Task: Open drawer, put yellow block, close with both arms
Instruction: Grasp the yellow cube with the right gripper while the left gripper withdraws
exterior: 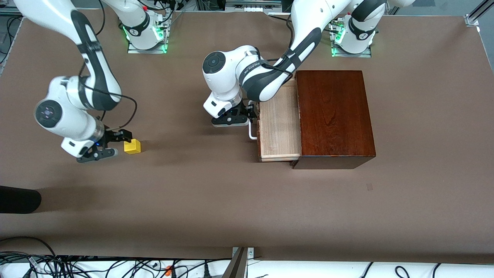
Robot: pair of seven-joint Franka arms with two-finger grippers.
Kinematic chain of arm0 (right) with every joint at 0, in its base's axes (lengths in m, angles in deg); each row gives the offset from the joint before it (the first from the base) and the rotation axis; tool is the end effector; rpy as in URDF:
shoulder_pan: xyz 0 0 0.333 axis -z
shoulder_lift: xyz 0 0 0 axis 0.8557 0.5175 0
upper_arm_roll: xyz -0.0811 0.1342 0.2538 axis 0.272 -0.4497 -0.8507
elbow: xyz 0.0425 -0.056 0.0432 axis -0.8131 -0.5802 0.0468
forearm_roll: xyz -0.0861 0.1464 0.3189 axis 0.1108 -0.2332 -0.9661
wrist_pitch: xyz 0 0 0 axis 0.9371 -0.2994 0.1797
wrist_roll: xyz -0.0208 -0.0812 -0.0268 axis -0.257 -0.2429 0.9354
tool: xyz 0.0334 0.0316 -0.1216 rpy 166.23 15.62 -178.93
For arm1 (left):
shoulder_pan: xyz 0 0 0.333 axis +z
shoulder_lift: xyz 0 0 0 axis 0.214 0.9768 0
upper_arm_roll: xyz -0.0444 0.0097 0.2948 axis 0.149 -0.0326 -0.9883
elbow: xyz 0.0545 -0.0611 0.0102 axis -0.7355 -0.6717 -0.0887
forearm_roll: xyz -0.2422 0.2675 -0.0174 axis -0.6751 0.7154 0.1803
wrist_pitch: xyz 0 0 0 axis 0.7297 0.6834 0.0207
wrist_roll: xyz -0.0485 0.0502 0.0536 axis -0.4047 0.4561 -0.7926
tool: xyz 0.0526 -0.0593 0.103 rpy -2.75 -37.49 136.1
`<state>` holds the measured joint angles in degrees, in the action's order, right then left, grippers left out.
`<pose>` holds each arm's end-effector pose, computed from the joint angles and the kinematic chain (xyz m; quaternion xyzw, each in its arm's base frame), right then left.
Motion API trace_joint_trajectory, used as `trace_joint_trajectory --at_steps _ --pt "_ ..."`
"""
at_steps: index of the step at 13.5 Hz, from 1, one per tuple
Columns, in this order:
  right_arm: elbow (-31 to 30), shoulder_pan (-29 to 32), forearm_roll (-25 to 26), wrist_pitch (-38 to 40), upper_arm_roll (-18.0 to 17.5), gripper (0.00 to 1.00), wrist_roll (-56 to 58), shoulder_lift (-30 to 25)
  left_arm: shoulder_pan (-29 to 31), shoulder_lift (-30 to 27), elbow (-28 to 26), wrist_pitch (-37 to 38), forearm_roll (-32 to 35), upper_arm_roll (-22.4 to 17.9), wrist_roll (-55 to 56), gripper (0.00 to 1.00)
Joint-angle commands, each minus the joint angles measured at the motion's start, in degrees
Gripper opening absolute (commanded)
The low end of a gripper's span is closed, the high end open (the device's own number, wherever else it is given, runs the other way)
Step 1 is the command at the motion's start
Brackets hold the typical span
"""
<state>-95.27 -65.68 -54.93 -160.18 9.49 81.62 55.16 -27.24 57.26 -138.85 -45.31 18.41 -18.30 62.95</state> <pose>0.5769 0.0261 0.2446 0.9926 0.1145 -0.0379 0.0103 0.4619 -0.5375 0.2721 -0.9967 -0.0137 -0.0372 0.0715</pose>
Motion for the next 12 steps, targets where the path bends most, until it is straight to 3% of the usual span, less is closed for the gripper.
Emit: trace_joint_trajectory --at_steps 1,4,6,10,11,12 --pt "0.1 -0.9 -0.8 -2.1 -0.1 1.00 -2.5 1.8 0.1 -2.9 2.8 2.8 -2.6 0.5 -0.6 1.00" --pt "-2.7 -0.9 -1.1 -6.7 -0.4 1.00 -3.1 2.5 4.5 -11.5 0.8 6.7 -8.3 0.5 -4.3 1.00" --pt "-3.8 -0.9 -1.1 -8.2 -0.5 1.00 -3.2 2.8 9.9 -18.0 -2.0 12.6 -12.5 0.5 -9.3 1.00" --pt "-6.2 -0.9 -1.1 -10.6 -0.5 0.96 -3.2 3.0 21.1 -27.7 -7.7 15.7 -16.3 0.6 -17.5 1.00" --pt "-6.6 -0.9 -1.1 -11.0 -0.5 0.89 -3.1 3.1 23.7 -29.2 -8.3 16.3 -17.6 0.6 -19.9 1.00" --pt "-6.7 -0.9 -1.1 -11.0 -0.5 0.75 -2.8 3.1 25.8 -29.9 -8.3 17.3 -18.6 0.6 -21.7 1.00"
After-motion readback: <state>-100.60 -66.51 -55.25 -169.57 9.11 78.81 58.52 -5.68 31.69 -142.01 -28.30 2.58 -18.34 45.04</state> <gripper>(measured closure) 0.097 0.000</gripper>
